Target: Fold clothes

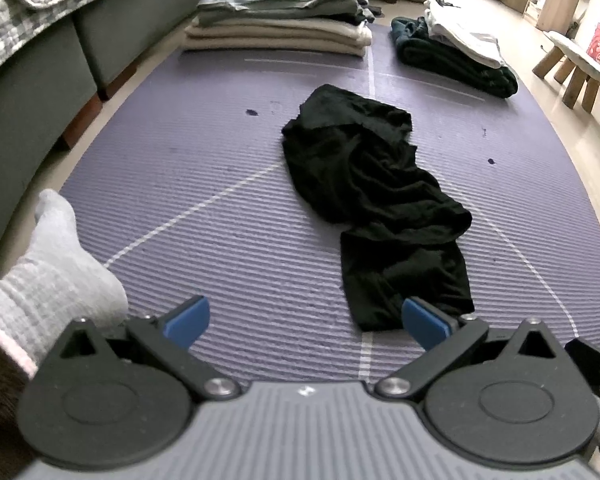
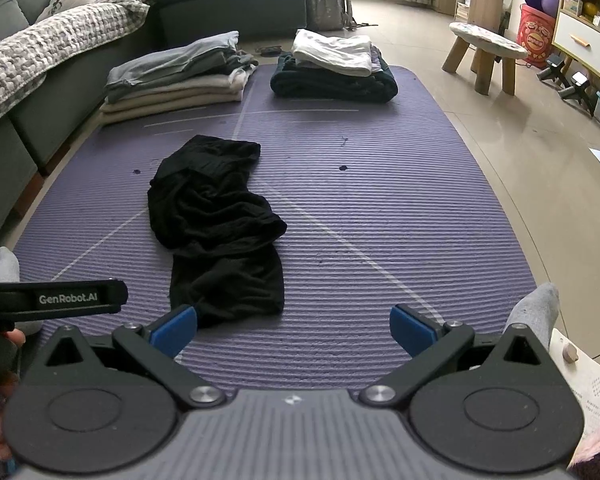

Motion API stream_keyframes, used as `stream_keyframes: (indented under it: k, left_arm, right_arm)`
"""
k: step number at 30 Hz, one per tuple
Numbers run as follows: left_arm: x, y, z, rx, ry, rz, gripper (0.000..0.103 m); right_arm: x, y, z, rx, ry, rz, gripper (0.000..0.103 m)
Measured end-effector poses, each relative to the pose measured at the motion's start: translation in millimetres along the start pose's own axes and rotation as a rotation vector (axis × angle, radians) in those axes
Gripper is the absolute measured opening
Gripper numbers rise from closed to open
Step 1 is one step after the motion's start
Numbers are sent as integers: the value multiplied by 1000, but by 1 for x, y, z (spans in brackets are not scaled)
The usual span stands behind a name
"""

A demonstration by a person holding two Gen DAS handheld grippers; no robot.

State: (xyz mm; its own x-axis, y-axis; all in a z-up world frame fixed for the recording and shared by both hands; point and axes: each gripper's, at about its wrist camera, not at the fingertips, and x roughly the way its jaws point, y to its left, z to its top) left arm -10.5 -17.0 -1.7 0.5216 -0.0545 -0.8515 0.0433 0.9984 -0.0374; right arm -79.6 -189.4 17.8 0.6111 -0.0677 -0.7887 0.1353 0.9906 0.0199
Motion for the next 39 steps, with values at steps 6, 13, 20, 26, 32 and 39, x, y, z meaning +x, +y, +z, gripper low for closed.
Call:
stream_keyframes:
  k: [6,13,20,26,32,39]
  left_arm:
    - [0,-2,-2,9,9,-6,103]
    - [0,-4,-3,17,26,-8,103]
    - [-4,-14,6,10,41,3,103]
    - [-8,-6,13,6,37,-49,103]
    - [14,19,35,-70,33,-81,103]
    - [52,35,54,-137,24,-134,102]
  right_arm:
    - [-1,0,0,-1,-2,1,102]
    - [-2,3,0,-4,-1,-1,102]
    - [-15,10,11,-53,-45,-34,102]
    - [-22,5,23,-31,-92,-44,102]
    - [-5,-7,19,-26,-96,44,102]
    - [39,-19,19,5,-72,104,102]
